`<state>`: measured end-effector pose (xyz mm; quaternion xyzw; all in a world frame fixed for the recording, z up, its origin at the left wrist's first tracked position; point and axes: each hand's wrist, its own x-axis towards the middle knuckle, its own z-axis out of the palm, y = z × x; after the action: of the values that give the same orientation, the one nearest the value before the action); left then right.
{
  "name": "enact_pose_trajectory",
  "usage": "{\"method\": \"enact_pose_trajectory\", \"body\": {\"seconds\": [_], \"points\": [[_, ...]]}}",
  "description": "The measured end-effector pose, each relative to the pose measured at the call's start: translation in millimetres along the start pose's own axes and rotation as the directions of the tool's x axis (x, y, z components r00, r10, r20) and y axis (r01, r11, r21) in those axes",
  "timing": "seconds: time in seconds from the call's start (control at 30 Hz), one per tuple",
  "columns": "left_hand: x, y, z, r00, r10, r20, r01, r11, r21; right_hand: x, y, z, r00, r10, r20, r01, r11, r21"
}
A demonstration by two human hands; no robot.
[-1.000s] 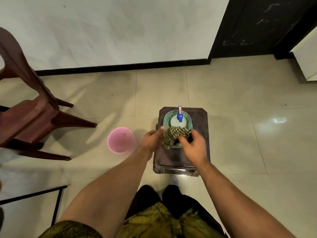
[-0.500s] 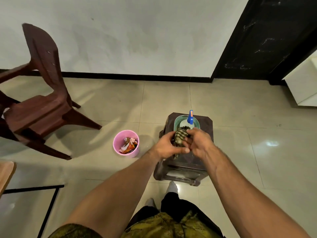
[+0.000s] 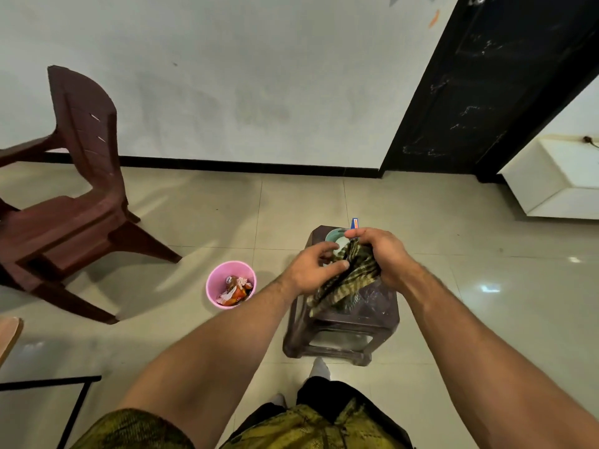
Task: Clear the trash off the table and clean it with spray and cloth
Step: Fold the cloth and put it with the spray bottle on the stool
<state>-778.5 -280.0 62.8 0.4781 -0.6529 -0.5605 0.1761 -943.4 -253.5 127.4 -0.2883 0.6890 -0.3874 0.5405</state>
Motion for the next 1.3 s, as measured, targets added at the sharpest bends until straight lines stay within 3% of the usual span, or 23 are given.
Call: {"method": "enact_pose_trajectory", "body": {"seconds": [0.2,0.33,0.43,0.53,0.67,0.83,1.1,1.3], "points": [[-1.8,-6.2,8.9,0.998,0.04,-0.039,-0.029,0.97,0.243,-8.0,-1.8,1.4,0.988,-0.114,0.108,0.134,0.969,-0.206],[-13.1,-24.5,-9.0,0.999,0.002,-0.052,0.013,0.961,0.275,-12.5,-19.6,-13.2,0.984,-0.134,0.114,0.146,0.984,-0.103],[-19.2,-44.2,-32.4,0.994,-0.049,-0.098,0.08,0.935,0.346,-11.4,-28.7,-32.9,0.985,-0.149,0.083,0.16,0.976,-0.148],[-15.3,-55.6,-54.6,0.982,-0.085,-0.169,0.138,0.934,0.33,-2.4,-25.9,-49.0,0.995,-0.061,0.074,0.077,0.969,-0.233],[-11.9,-54.9,-70.8,0.961,-0.232,-0.149,0.251,0.96,0.127,12.5,-6.5,-53.0,0.992,0.12,0.028,-0.107,0.951,-0.289],[-15.9,-45.8,-59.4,0.942,-0.331,-0.055,0.332,0.943,0.012,17.7,30.6,-8.6,0.971,0.198,-0.135,-0.21,0.974,-0.08],[-24.7,-41.9,-20.1,0.948,-0.3,0.106,0.291,0.952,0.096,3.4,74.7,74.6,0.953,0.293,-0.069,-0.278,0.945,0.173],[-31.7,-51.2,-22.3,0.938,-0.301,0.17,0.272,0.946,0.175,-4.1,85.4,81.2,0.922,0.385,0.04,-0.376,0.865,0.332]]}}
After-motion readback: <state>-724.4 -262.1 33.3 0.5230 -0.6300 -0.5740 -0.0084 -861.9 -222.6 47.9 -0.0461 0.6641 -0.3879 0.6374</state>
